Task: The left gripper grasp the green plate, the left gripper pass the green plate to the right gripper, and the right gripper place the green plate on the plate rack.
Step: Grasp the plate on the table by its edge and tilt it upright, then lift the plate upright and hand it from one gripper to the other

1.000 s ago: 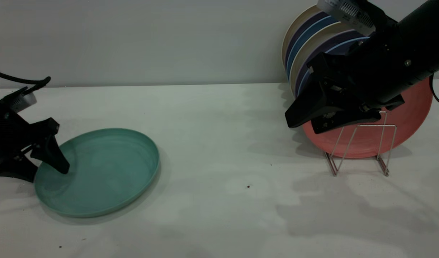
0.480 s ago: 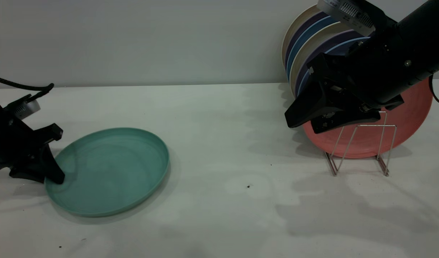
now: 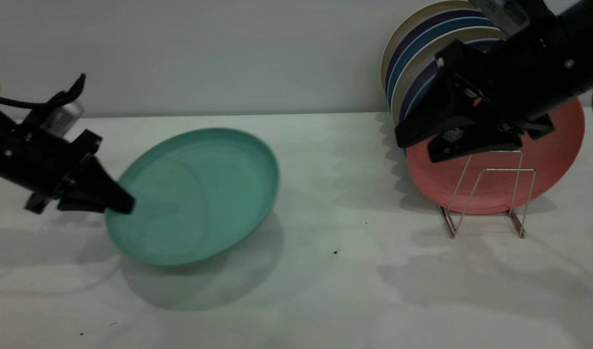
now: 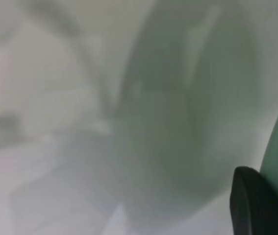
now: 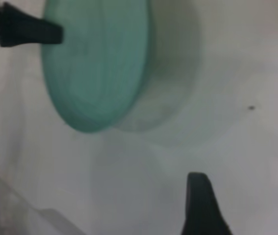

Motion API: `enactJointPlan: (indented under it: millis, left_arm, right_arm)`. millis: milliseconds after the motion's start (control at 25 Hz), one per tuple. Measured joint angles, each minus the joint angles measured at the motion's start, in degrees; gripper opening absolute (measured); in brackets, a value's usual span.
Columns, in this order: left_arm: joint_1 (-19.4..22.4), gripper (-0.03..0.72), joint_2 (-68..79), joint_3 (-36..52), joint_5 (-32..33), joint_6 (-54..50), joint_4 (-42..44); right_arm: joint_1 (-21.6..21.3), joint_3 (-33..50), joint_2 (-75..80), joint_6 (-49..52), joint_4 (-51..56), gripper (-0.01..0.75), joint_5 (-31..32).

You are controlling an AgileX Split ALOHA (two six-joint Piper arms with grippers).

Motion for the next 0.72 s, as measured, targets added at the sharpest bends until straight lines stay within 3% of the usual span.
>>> enactJointPlan:
  millis: [280,720]
  left_arm:
    - [-7.15,0.018,0.0,0.0,2.3,2.55,-1.52]
    - [-16.42,0.018,0.0,0.0,0.32,5.77,-8.65]
  right_arm:
    - [0.0,-7.32,8.47,1.21,0.53,0.485,7.1]
    - [0.0,-8.93,12.82,1.21,1.12,0.485,9.28]
